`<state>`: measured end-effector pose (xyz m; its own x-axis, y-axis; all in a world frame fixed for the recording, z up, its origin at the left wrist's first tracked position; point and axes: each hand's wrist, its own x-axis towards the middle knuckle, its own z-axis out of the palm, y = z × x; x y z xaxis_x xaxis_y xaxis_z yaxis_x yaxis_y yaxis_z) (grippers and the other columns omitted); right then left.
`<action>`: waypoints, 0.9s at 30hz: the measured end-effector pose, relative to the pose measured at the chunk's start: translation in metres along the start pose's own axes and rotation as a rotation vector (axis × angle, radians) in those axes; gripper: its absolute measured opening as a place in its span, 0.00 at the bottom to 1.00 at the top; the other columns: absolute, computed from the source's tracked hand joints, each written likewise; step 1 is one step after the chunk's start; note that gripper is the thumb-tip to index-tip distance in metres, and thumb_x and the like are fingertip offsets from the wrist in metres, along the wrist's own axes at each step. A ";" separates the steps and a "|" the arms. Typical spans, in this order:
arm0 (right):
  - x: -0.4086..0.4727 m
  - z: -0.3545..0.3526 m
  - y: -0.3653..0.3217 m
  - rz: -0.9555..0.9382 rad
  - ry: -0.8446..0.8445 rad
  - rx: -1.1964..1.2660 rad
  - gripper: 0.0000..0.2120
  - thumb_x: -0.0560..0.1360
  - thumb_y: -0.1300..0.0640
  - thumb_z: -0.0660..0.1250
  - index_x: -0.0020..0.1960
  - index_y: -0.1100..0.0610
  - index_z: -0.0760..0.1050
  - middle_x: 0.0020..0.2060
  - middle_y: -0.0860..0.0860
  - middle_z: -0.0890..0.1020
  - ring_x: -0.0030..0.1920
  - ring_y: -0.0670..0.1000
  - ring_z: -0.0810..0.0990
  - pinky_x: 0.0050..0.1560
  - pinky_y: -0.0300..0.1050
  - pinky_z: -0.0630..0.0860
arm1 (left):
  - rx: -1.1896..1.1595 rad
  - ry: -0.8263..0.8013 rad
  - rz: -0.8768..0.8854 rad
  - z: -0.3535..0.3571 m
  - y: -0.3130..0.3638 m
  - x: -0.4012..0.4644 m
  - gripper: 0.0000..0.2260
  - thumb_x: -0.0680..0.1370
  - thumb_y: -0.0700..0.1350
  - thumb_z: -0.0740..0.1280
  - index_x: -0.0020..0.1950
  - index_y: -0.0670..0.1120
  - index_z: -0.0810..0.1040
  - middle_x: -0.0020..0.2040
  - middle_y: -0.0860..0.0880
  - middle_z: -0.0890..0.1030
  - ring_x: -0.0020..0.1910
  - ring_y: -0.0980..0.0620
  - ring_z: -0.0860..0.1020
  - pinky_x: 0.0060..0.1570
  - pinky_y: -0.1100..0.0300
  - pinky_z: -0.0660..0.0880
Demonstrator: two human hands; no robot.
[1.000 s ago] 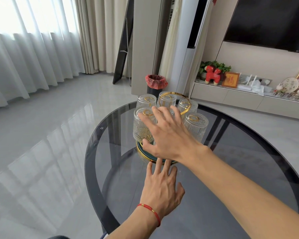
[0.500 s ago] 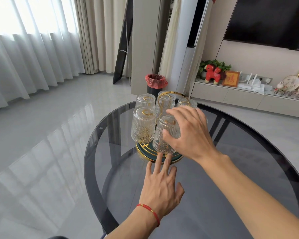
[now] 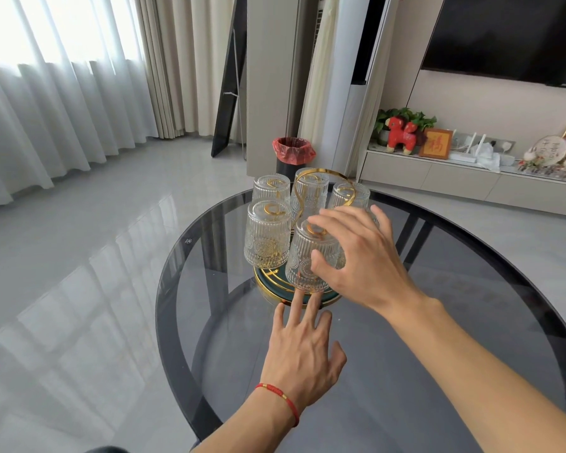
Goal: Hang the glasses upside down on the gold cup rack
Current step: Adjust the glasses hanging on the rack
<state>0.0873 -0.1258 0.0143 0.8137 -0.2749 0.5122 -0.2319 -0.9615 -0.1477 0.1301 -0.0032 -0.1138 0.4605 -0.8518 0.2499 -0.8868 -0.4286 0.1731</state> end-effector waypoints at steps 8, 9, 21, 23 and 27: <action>-0.008 -0.005 -0.004 -0.057 0.004 -0.024 0.24 0.76 0.46 0.63 0.70 0.52 0.79 0.71 0.51 0.80 0.75 0.52 0.73 0.77 0.67 0.56 | 0.015 0.006 0.013 -0.003 -0.001 0.001 0.21 0.78 0.58 0.54 0.63 0.47 0.74 0.73 0.46 0.68 0.75 0.38 0.61 0.71 0.40 0.64; -0.008 -0.006 -0.003 -0.059 0.000 -0.023 0.24 0.77 0.47 0.64 0.70 0.52 0.79 0.71 0.51 0.79 0.75 0.52 0.72 0.78 0.67 0.56 | 0.015 0.005 0.012 -0.003 -0.001 0.001 0.21 0.78 0.58 0.54 0.63 0.47 0.73 0.73 0.46 0.68 0.75 0.38 0.61 0.71 0.40 0.64; -0.012 -0.008 -0.002 -0.090 0.001 -0.026 0.24 0.77 0.50 0.65 0.72 0.54 0.78 0.71 0.51 0.80 0.75 0.52 0.73 0.78 0.63 0.58 | 0.011 0.007 0.011 -0.002 0.000 0.000 0.22 0.78 0.58 0.54 0.64 0.47 0.73 0.74 0.46 0.67 0.77 0.39 0.59 0.72 0.40 0.63; -0.012 -0.008 -0.002 -0.091 -0.001 -0.010 0.24 0.77 0.50 0.66 0.72 0.54 0.78 0.71 0.51 0.79 0.75 0.53 0.73 0.79 0.62 0.57 | 0.005 0.023 0.018 -0.003 0.000 -0.001 0.21 0.78 0.58 0.55 0.63 0.47 0.74 0.74 0.45 0.68 0.76 0.39 0.60 0.72 0.40 0.63; -0.016 -0.013 -0.003 -0.092 -0.003 0.016 0.25 0.77 0.52 0.65 0.73 0.54 0.76 0.75 0.52 0.76 0.75 0.52 0.72 0.79 0.59 0.58 | -0.007 0.060 0.032 -0.004 -0.002 -0.004 0.20 0.78 0.56 0.55 0.63 0.47 0.75 0.73 0.42 0.68 0.77 0.40 0.60 0.71 0.44 0.66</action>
<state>0.0680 -0.1186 0.0169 0.8327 -0.1850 0.5219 -0.1471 -0.9826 -0.1135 0.1303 0.0025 -0.1113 0.4341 -0.8450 0.3123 -0.9006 -0.3994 0.1713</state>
